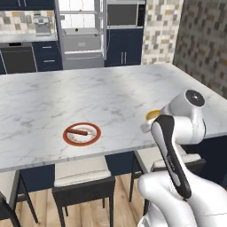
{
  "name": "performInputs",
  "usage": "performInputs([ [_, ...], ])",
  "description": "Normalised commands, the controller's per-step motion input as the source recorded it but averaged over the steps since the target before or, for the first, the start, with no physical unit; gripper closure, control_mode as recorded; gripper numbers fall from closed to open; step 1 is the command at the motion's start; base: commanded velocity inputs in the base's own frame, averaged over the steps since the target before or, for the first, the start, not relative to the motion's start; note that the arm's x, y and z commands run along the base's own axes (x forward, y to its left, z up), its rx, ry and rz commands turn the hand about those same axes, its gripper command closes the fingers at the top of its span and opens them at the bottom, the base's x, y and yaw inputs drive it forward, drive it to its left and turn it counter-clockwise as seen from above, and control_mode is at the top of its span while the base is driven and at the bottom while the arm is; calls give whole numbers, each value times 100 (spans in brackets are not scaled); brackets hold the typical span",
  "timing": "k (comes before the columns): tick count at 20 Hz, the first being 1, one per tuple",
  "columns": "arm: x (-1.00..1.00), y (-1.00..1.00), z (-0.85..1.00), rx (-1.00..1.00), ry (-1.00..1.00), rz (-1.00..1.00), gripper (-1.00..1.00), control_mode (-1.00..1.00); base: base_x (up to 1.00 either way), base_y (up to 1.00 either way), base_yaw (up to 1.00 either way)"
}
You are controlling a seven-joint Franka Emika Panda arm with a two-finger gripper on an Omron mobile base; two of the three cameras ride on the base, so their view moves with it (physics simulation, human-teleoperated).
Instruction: Pick up the pear and apple from the fridge and place one fruit on each plate on the dining counter.
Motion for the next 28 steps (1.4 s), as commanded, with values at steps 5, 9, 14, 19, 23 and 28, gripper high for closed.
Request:
performInputs([
  [5,18,74,-3,0,7,10,100,-100,0,0,0],
  [9,24,73,-12,0,-10,0,100,-100,0,0,0],
  [14,34,52,-16,1,-15,0,100,-100,0,0,0],
  [19,46,55,-7,0,6,0,100,-100,0,0,0],
  [23,39,76,-1,-3,33,0,100,-100,0,0,0],
  [28,55,61,-23,0,10,0,100,-100,0,0,0],
])
